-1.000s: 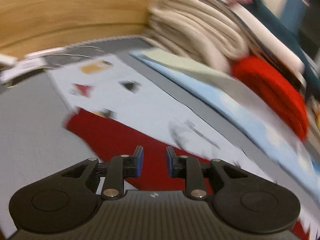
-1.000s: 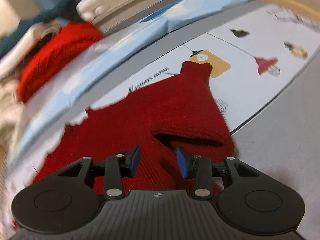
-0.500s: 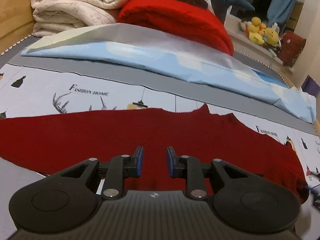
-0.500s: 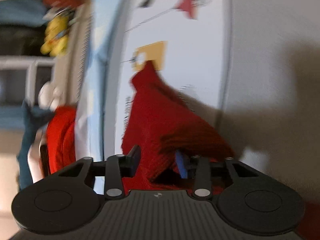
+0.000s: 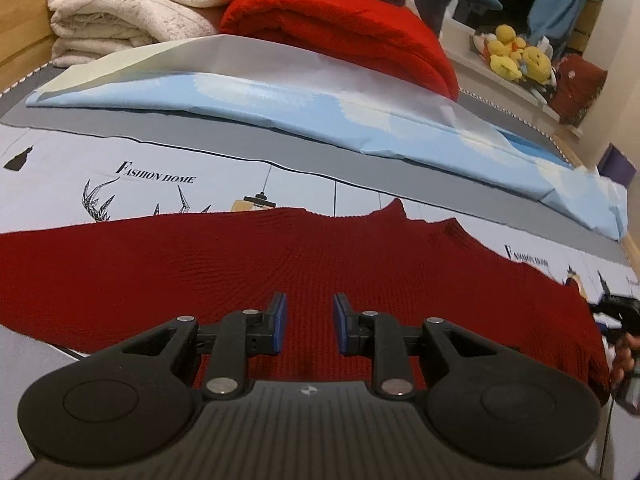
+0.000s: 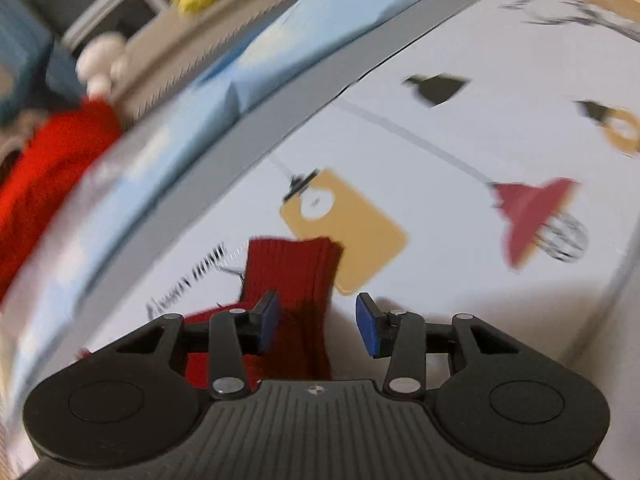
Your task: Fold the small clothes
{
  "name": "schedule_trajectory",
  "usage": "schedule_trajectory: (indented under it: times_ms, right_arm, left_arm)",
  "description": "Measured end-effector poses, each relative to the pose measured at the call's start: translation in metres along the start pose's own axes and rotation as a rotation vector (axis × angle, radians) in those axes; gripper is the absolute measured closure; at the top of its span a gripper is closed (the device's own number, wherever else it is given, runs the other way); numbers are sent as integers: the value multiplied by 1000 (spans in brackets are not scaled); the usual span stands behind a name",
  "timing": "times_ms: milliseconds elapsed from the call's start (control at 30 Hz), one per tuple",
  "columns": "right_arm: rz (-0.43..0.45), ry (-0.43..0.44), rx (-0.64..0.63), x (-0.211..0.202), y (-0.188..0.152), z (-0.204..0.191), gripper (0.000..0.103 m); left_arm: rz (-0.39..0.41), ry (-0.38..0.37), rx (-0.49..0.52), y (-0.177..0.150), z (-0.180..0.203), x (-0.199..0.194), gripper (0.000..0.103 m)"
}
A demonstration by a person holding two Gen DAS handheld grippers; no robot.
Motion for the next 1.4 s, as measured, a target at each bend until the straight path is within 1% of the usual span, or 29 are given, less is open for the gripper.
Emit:
schedule_trajectory:
  times_ms: [33,67,100,133,167,267,333,400,433,467,500,567,600,633,700,733,800,833,933,1000,1033,1067,1100,1133,1167,1233,1300,1367,1400]
  right_arm:
    - [4,3,-29,5,-1,-3,60]
    - [11,10,-71,9,0,-6,80]
    - [-5,24,-124,13,2,-11,94]
    - [-7,35,-152,12,6,-13,95]
    - [22,54,-174,4,17,-15,95]
    - [217,68,-196,-39,78,-4,95]
    - [414,5,-154,-81,132,30,95]
    - [589,-113,-103,-111,171,82,95]
    - [620,-186,-74,-116,181,111,95]
    - [604,-251,-28,-113,182,144,95]
    - [533,-302,32,-102,174,178,94]
    - [352,-413,127,-80,139,232,93]
    - [293,-456,170,-76,118,250,90]
    - [273,-475,215,-75,104,260,88]
    - [322,-462,306,-84,85,266,81]
    - [336,-444,316,-85,81,263,77]
    - [340,-436,278,-82,79,257,76]
    - [335,-455,255,-82,80,260,92]
    - [321,-449,287,-84,83,271,95]
    - [304,-490,285,-89,82,275,92]
    - [296,-514,276,-98,84,267,87]
    - [308,-537,252,-111,84,261,82]
    - [335,-543,221,-127,86,252,82]
    - [358,-524,186,-144,86,239,82]
    - [363,-476,152,-158,84,223,82]
    - [322,-331,135,-184,72,191,81]
    - [232,-146,136,-213,48,154,77]
    - [131,-42,93,-240,20,124,72]
    - [71,10,62,-254,2,109,72]
  left_arm:
    - [0,-1,8,0,0,0,76]
    - [0,0,11,0,0,0,76]
    - [1,1,10,0,-1,0,76]
    - [3,1,9,0,-2,0,76]
    - [4,2,10,1,-3,0,76]
    - [8,6,22,1,-6,-1,76]
    - [8,7,34,1,-7,-2,76]
    - [6,3,43,1,-8,-2,76]
    - [6,-1,45,1,-9,-2,76]
    - [4,-5,44,1,-9,-2,76]
    - [-1,-9,41,1,-9,-1,76]
    - [-9,-6,33,-1,-10,0,76]
    - [-13,-5,32,-1,-10,0,76]
    - [-15,-6,32,-1,-9,1,76]
    - [-23,-8,32,-3,-8,1,76]
    - [-28,-12,30,-3,-7,1,76]
    - [-33,-23,29,-5,-4,-1,76]
    - [-34,-27,33,-4,-3,-2,76]
    - [-28,-31,48,1,0,-9,76]
    - [-11,-43,47,9,1,-17,76]
    - [-5,-48,48,12,0,-20,76]
    - [2,-51,50,14,0,-24,76]
    - [7,-55,53,16,-1,-28,76]
    - [12,-59,58,17,-2,-33,76]
    - [21,-63,65,18,-3,-39,76]
    - [40,-71,72,19,-6,-53,76]
    - [50,-74,61,17,-11,-70,76]
    - [40,-82,39,11,-16,-88,76]
    - [34,-75,31,7,-19,-100,76]
Point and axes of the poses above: each gripper's, at about its wrist camera, not at the fingertips, and x roughly the way its jaws point, z to its right, y to its top, the point moved 7 cm from there along x, roughly the way its jaws point, and after that the axes turned 15 degrees about z, right-handed, at the moved point
